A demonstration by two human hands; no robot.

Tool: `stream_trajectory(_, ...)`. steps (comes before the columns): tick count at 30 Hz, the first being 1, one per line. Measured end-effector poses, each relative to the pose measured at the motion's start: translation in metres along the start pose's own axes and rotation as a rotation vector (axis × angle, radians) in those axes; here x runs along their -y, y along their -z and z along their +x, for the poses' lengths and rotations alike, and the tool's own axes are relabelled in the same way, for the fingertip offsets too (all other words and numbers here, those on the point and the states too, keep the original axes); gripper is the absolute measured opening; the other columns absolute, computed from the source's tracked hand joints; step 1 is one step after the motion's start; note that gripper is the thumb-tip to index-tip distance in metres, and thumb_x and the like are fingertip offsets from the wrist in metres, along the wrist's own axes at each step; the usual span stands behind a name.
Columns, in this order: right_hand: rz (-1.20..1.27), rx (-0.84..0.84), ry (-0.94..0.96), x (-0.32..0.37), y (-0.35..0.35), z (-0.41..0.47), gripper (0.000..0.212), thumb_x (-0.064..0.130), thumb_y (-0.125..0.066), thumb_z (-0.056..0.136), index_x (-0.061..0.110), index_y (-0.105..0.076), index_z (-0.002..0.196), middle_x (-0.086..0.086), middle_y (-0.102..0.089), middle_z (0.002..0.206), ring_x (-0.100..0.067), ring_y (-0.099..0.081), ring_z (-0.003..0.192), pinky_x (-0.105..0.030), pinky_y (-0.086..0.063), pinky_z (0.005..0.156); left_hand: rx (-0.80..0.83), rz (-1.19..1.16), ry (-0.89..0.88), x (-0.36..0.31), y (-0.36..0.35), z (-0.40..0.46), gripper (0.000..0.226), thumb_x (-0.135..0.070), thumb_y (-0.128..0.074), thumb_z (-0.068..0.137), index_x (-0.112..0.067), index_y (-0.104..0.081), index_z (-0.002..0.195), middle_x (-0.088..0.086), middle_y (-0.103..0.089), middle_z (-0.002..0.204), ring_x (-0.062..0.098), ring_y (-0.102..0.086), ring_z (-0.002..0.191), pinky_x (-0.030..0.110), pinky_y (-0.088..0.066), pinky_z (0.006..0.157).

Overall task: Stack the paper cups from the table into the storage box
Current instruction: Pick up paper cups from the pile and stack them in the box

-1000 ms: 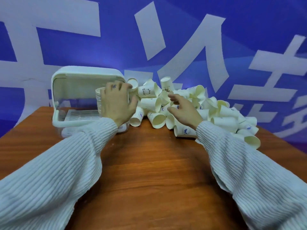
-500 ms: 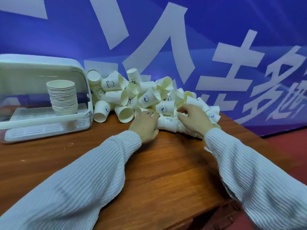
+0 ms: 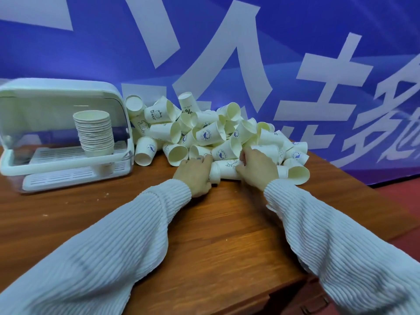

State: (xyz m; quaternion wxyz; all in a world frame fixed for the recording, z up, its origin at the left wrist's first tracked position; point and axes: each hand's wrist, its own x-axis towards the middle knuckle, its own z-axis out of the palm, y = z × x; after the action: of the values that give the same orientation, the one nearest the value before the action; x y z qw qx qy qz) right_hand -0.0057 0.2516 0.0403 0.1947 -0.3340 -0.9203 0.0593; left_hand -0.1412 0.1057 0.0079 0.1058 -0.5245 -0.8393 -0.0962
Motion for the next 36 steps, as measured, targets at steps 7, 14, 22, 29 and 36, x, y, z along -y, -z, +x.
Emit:
stream_trajectory(7, 0.860, 0.246, -0.324, 0.015, -0.001, -0.008, 0.042, 0.002, -0.073, 0.090, 0.008, -0.048, 0.123, -0.012, -0.065, 0.075, -0.019, -0.056, 0.059, -0.030, -0.049, 0.054, 0.048, -0.063, 0.018, 0.021, 0.019, -0.031, 0.072, -0.044, -0.068, 0.086, -0.017, -0.035, 0.144, 0.006, -0.054, 0.131, 0.028, -0.061, 0.108, 0.040, -0.045, 0.083)
stream_trajectory(14, 0.713, 0.111, -0.197, 0.043, 0.012, -0.025, 0.033, 0.004, -0.066, 0.084, 0.013, -0.053, 0.113, -0.009, -0.064, 0.079, -0.020, -0.058, 0.055, -0.027, -0.047, 0.049, -0.046, -0.224, 0.139, 0.051, 0.049, -0.065, 0.076, -0.043, -0.064, 0.085, -0.017, -0.033, 0.149, 0.010, -0.045, 0.138, 0.031, -0.055, 0.121, 0.043, -0.048, 0.096)
stream_trajectory(22, 0.838, 0.080, -0.059, 0.086, 0.021, -0.032, 0.033, -0.001, -0.066, 0.084, 0.010, -0.059, 0.114, -0.006, -0.063, 0.077, -0.018, -0.060, 0.064, -0.029, -0.047, 0.059, -0.271, -0.495, 0.342, 0.085, 0.085, -0.093, 0.073, -0.056, -0.066, 0.080, -0.015, -0.048, 0.137, 0.012, -0.055, 0.129, 0.030, -0.055, 0.118, 0.044, -0.048, 0.099)
stream_trajectory(29, 0.955, -0.109, 0.168, 0.155, 0.031, -0.010, 0.020, 0.013, -0.075, 0.088, 0.017, -0.073, 0.107, 0.001, -0.074, 0.095, -0.009, -0.069, 0.092, -0.020, -0.053, 0.081, -0.765, -0.404, 0.469, 0.116, 0.120, -0.125, 0.071, -0.037, -0.069, 0.083, -0.017, -0.040, 0.144, 0.007, -0.056, 0.135, 0.032, -0.048, 0.124, 0.047, -0.036, 0.104)
stream_trajectory(36, 0.874, -0.234, 0.451, 0.260, 0.029, 0.036, 0.014, 0.023, -0.068, 0.094, 0.022, -0.075, 0.106, 0.013, -0.076, 0.102, -0.004, -0.069, 0.098, -0.028, -0.054, 0.093, -0.855, -0.715, 0.623, 0.165, 0.150, -0.144, 0.086, -0.030, -0.072, 0.090, -0.020, -0.022, 0.159, 0.003, -0.048, 0.147, 0.014, -0.049, 0.124, 0.024, -0.034, 0.097)
